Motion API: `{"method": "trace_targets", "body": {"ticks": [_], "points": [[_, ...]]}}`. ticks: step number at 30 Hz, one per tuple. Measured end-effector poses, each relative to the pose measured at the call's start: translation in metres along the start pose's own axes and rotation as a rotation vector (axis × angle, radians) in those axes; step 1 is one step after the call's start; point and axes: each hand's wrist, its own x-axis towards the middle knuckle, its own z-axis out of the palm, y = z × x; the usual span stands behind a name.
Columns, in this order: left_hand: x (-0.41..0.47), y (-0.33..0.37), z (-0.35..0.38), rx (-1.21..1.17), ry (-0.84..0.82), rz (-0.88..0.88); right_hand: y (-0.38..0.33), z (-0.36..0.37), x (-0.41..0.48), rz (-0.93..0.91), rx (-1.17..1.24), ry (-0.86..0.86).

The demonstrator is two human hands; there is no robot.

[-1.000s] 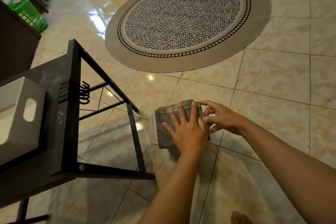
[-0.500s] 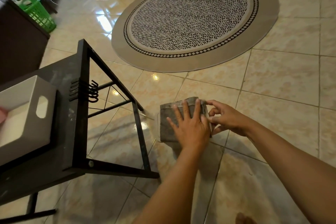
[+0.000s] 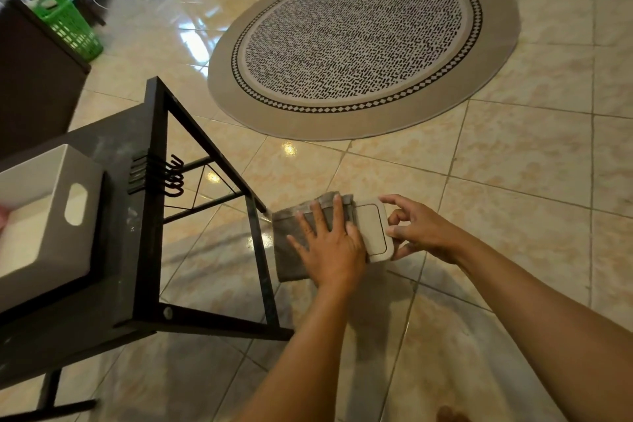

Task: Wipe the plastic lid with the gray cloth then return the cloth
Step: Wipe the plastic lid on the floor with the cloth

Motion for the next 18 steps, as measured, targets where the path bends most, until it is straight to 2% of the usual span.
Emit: {"method": "trace_targets", "body": {"ticks": [2,8,14,18], "points": [[-0.016,-0.005,0.001,0.018,-0.001,-0.025,-0.001,-0.001,0.000,-0.002,0.001,-0.007],[-0.020,0.032,0.018,0.057,-0.016,0.098,0.000,-0.002,-0.003,0.003,0.008,-0.010],[-0.018,-0.007,0.008,0.040,0.032,-0.033,0.000,-0.003,-0.003,0.007,0.024,0.004],[-0.035,0.015,0.016,0.071,0.005,0.059,0.002,-0.004,-0.005,0.004,0.036,0.002]]}}
